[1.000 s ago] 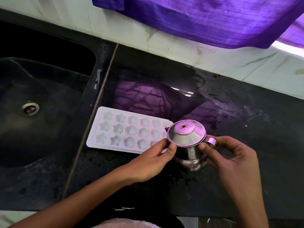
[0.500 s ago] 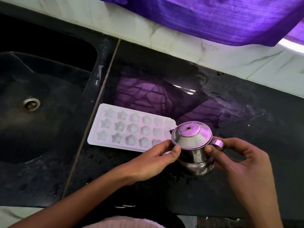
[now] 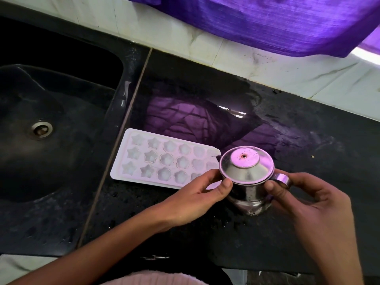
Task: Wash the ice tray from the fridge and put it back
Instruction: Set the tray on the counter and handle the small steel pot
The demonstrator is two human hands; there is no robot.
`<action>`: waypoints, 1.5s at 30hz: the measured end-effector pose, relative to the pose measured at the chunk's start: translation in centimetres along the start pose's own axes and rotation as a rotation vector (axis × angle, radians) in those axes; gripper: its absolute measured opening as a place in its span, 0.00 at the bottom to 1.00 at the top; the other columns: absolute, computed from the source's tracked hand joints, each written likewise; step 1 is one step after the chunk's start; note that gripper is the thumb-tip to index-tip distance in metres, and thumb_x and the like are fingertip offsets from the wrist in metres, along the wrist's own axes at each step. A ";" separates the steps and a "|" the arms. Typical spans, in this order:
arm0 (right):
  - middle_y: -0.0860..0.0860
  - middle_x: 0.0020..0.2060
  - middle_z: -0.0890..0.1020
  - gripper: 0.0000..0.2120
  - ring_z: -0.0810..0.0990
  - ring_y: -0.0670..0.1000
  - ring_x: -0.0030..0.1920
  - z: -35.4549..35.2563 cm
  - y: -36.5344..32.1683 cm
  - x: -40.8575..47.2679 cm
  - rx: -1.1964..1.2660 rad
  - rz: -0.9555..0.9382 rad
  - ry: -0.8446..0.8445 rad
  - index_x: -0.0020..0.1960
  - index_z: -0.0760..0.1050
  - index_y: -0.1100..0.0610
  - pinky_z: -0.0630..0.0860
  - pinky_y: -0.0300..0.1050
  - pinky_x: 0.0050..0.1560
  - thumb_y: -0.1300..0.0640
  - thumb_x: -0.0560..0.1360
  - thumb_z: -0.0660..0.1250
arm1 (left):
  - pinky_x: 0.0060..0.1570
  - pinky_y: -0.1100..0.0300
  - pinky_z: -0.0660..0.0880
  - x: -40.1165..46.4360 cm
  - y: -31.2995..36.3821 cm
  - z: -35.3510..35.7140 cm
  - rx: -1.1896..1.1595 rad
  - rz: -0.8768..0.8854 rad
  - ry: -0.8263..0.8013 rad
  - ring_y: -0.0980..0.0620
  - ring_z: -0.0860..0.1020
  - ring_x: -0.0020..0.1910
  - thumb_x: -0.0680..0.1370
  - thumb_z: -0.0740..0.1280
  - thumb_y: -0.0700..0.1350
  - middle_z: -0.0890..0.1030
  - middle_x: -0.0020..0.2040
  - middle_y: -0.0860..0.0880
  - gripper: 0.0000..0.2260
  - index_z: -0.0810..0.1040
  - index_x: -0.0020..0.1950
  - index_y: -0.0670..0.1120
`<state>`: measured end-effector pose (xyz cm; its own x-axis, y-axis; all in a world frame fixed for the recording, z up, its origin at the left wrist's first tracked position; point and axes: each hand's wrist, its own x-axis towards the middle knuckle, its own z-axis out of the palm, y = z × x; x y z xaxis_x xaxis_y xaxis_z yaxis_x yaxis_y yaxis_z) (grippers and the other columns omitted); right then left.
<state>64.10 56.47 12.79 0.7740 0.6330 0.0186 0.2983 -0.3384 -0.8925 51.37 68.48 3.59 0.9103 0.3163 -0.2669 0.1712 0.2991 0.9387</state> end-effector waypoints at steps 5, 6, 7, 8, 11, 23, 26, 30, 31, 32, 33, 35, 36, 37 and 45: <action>0.44 0.37 0.86 0.09 0.83 0.40 0.36 0.2 0.0 -0.3 0.094 -0.007 0.023 0.41 0.82 0.56 0.79 0.33 0.37 0.59 0.61 0.73 | 0.66 0.61 0.67 -0.4 0.4 0.3 -0.014 0.053 0.042 0.65 0.72 0.64 0.74 0.60 0.64 0.73 0.66 0.64 0.25 0.67 0.70 0.58; 0.44 0.36 0.86 0.09 0.83 0.40 0.36 0.2 0.0 -0.4 0.099 -0.010 0.024 0.41 0.82 0.55 0.79 0.33 0.37 0.59 0.61 0.73 | 0.65 0.62 0.67 -0.5 0.4 0.4 -0.014 0.060 0.049 0.65 0.72 0.65 0.74 0.60 0.64 0.73 0.66 0.64 0.26 0.67 0.70 0.58; 0.44 0.37 0.86 0.09 0.83 0.40 0.36 0.1 0.0 -0.4 0.099 -0.012 0.023 0.41 0.82 0.55 0.79 0.33 0.37 0.59 0.61 0.73 | 0.65 0.64 0.67 -0.6 0.4 0.6 -0.011 0.063 0.053 0.64 0.71 0.66 0.74 0.60 0.64 0.73 0.67 0.63 0.26 0.66 0.70 0.58; 0.44 0.37 0.86 0.09 0.83 0.41 0.36 0.0 0.0 -0.5 0.095 -0.012 0.020 0.41 0.82 0.54 0.79 0.33 0.37 0.58 0.61 0.73 | 0.63 0.67 0.68 -0.7 0.3 0.7 -0.005 0.063 0.055 0.64 0.70 0.66 0.74 0.59 0.64 0.74 0.66 0.61 0.26 0.65 0.71 0.58; 0.44 0.38 0.86 0.08 0.84 0.42 0.38 -0.3 0.2 -0.7 0.076 -0.007 -0.011 0.39 0.83 0.54 0.80 0.34 0.38 0.57 0.60 0.73 | 0.60 0.70 0.69 -1.1 0.0 1.2 0.011 0.047 0.048 0.65 0.70 0.65 0.74 0.59 0.64 0.75 0.64 0.60 0.26 0.64 0.71 0.58; 0.43 0.35 0.85 0.07 0.84 0.42 0.32 -0.2 0.1 -1.2 -0.044 -0.012 -0.069 0.37 0.83 0.48 0.77 0.30 0.34 0.54 0.58 0.74 | 0.72 0.58 0.61 -1.7 -1.8 1.8 0.066 0.009 -0.002 0.72 0.64 0.67 0.70 0.54 0.71 0.67 0.69 0.69 0.25 0.61 0.66 0.68; 0.44 0.35 0.85 0.08 0.84 0.42 0.33 -0.2 0.2 -1.1 -0.056 -0.009 -0.077 0.38 0.83 0.49 0.77 0.30 0.34 0.54 0.58 0.74 | 0.69 0.66 0.60 -1.6 -1.7 1.8 0.054 0.014 -0.023 0.74 0.62 0.66 0.73 0.55 0.69 0.66 0.68 0.70 0.20 0.61 0.65 0.68; 0.41 0.35 0.85 0.07 0.83 0.40 0.33 -0.2 0.4 -1.0 -0.094 -0.015 -0.079 0.37 0.82 0.49 0.75 0.27 0.34 0.53 0.59 0.74 | 0.63 0.76 0.59 -1.5 -1.3 1.6 0.021 0.013 -0.053 0.77 0.61 0.65 0.73 0.55 0.65 0.65 0.67 0.70 0.19 0.62 0.64 0.66; 0.41 0.36 0.85 0.07 0.84 0.40 0.34 -0.2 0.4 -1.0 -0.096 -0.013 -0.081 0.37 0.82 0.49 0.76 0.28 0.35 0.54 0.59 0.74 | 0.64 0.75 0.59 -1.5 -1.3 1.5 0.018 0.011 -0.053 0.76 0.61 0.66 0.74 0.55 0.64 0.66 0.67 0.69 0.19 0.62 0.65 0.65; 0.41 0.37 0.85 0.07 0.84 0.41 0.34 -0.3 0.4 -1.1 -0.092 -0.007 -0.081 0.38 0.82 0.50 0.77 0.29 0.35 0.54 0.60 0.74 | 0.64 0.75 0.59 -1.5 -1.3 1.5 0.015 0.010 -0.057 0.76 0.61 0.66 0.74 0.55 0.63 0.66 0.67 0.69 0.19 0.62 0.65 0.64; 0.42 0.37 0.85 0.07 0.84 0.42 0.35 -0.3 0.5 -1.1 -0.086 -0.002 -0.080 0.38 0.83 0.50 0.78 0.30 0.36 0.54 0.60 0.74 | 0.63 0.76 0.59 -1.5 -1.3 1.5 0.014 0.009 -0.061 0.77 0.61 0.65 0.75 0.55 0.62 0.65 0.67 0.70 0.19 0.61 0.65 0.64; 0.42 0.37 0.85 0.07 0.84 0.42 0.35 -0.4 0.5 -1.2 -0.089 0.002 -0.077 0.38 0.83 0.50 0.78 0.31 0.36 0.54 0.60 0.74 | 0.61 0.79 0.59 -1.5 -1.1 1.5 0.018 0.010 -0.067 0.78 0.60 0.64 0.75 0.54 0.60 0.64 0.66 0.71 0.18 0.60 0.65 0.64; 0.41 0.37 0.85 0.07 0.84 0.42 0.35 -0.4 0.4 -1.2 -0.098 -0.001 -0.076 0.38 0.83 0.49 0.78 0.30 0.36 0.53 0.60 0.74 | 0.60 0.80 0.59 -1.4 -1.1 1.6 0.018 0.010 -0.070 0.79 0.60 0.64 0.75 0.54 0.60 0.64 0.66 0.72 0.18 0.60 0.65 0.64; 0.41 0.37 0.85 0.08 0.84 0.42 0.34 -0.4 0.4 -1.2 -0.104 -0.002 -0.074 0.39 0.83 0.49 0.77 0.30 0.35 0.52 0.59 0.74 | 0.60 0.80 0.59 -1.4 -1.0 1.6 0.018 0.008 -0.073 0.80 0.60 0.64 0.75 0.54 0.60 0.63 0.66 0.72 0.19 0.60 0.66 0.63; 0.43 0.39 0.86 0.10 0.85 0.44 0.36 -0.6 0.4 -1.3 -0.106 0.002 -0.069 0.39 0.83 0.52 0.81 0.37 0.39 0.51 0.59 0.74 | 0.60 0.80 0.58 -1.5 -1.0 1.7 0.024 0.007 -0.082 0.80 0.59 0.64 0.75 0.54 0.60 0.63 0.66 0.72 0.19 0.59 0.66 0.64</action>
<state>63.58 55.10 12.69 0.7355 0.6773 -0.0170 0.3574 -0.4091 -0.8396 50.50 66.21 3.43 0.9391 0.2434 -0.2426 0.1730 0.2751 0.9457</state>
